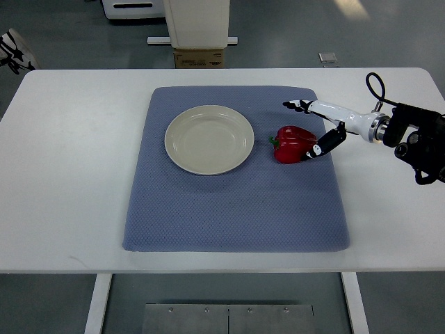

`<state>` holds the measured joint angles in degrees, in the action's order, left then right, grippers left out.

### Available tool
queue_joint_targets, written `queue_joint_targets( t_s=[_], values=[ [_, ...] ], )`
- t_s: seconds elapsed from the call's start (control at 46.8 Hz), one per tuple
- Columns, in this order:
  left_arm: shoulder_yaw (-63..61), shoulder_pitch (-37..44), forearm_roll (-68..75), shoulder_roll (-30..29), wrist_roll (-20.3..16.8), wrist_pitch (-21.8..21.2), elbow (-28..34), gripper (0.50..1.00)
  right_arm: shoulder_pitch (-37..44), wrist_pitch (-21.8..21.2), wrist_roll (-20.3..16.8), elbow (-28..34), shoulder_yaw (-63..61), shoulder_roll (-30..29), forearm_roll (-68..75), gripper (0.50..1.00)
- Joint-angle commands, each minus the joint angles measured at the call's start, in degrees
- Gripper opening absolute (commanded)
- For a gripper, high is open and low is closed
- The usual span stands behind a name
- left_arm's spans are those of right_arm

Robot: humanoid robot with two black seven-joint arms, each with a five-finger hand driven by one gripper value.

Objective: Place red pepper on plate with right hand
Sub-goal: 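Close the right hand's fingers around the red bell pepper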

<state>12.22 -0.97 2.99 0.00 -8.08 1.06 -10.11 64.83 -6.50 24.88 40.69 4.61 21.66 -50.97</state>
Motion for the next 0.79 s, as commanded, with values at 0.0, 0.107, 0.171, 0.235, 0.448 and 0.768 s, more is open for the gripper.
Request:
queue_joint_targets(
  t_s=[0.0,0.107,0.171,0.235,0.448,0.768],
  values=[
    [0.0,0.0,0.0,0.0,0.0,0.0,0.0,1.0,-0.1,0.0,0.0,0.0,0.1,0.0,0.0,0.985],
    [0.0,0.0,0.0,0.0,0.0,0.0,0.0,1.0,-0.1,0.0,0.0,0.0,0.1,-0.2,0.0,0.973],
    [0.0,0.1,0.0,0.0,0.0,0.0,0.0,1.0,-0.1,0.0,0.0,0.0,0.1,-0.3,0.0,0.97],
    [0.0,0.0,0.0,0.0,0.0,0.0,0.0,1.0,-0.1,0.0,0.0,0.0,0.4,-0.3,0.0,0.958],
    [0.0,0.0,0.0,0.0,0.0,0.0,0.0,1.0,-0.2,0.0,0.0,0.0,0.4,-0.7,0.0,0.92],
    [0.0,0.0,0.0,0.0,0.0,0.0,0.0,1.0,-0.4,0.0,0.0,0.0,0.6,-0.7,0.0,0.889]
  ],
)
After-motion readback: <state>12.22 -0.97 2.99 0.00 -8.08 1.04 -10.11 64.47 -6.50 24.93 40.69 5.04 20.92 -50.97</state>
